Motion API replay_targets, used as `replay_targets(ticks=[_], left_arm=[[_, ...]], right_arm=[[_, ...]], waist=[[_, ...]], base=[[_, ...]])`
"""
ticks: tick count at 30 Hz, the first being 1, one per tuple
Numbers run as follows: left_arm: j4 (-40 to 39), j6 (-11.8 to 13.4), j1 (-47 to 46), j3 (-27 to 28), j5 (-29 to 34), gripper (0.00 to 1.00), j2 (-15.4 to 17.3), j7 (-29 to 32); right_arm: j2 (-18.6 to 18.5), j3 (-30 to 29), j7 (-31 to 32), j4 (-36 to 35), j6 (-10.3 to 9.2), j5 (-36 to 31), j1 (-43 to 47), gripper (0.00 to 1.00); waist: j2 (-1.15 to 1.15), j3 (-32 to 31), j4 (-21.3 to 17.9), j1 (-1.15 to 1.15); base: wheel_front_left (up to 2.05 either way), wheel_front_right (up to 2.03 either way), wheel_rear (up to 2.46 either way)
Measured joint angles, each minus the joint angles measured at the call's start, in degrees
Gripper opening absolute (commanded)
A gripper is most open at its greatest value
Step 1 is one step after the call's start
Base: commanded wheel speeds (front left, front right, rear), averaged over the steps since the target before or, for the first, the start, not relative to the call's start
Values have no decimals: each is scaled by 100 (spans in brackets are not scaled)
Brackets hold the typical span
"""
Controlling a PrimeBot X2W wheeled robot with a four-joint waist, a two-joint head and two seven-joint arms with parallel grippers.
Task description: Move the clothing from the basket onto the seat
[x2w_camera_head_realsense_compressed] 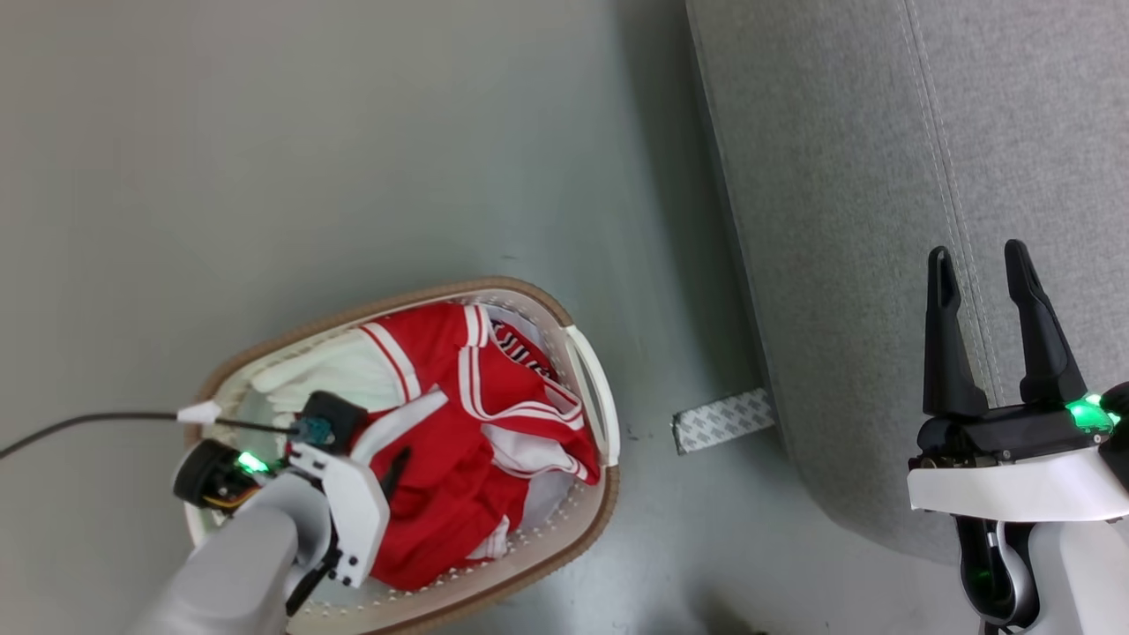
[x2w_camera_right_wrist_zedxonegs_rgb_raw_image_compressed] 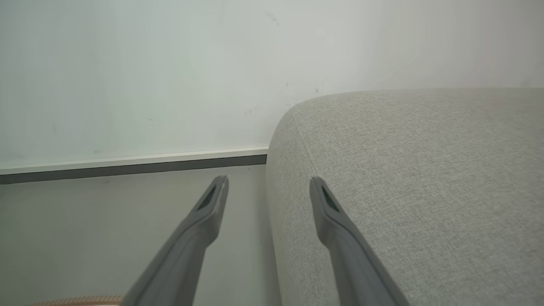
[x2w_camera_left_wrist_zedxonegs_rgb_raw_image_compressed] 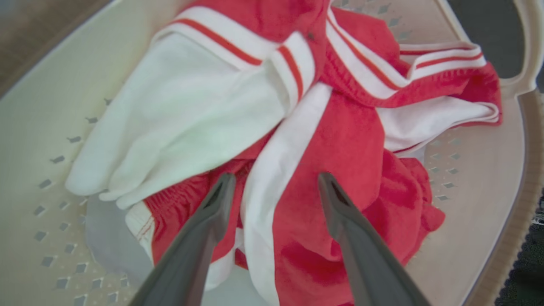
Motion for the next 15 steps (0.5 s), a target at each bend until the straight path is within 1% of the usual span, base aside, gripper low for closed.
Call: replay_targets(ticks=[5, 13, 14, 15], left_arm=[[152, 0, -232, -424, -167, 100, 80, 344], [51, 0, -411, -1201, -608, 100, 242, 794], [25, 0, -447, -1290, -683, 43, 261, 811], [0, 1, -481, -1356, -755, 5, 278, 811]], right_arm=[[-1, 46, 0, -74, 0, 138, -21, 100], [-1, 77, 0, -121, 0, 219, -116, 100], [-1, 81, 0, -125, 0, 230, -121, 100], [-1, 88, 0, -126, 0, 233, -123, 100]], waist=[[0, 255, -113, 0], [0, 607, -246, 0], [0, 637, -254, 0], [0, 661, -260, 0]], base=[[0, 0, 0], [0, 0, 0], [0, 0, 0], [0, 0, 0]])
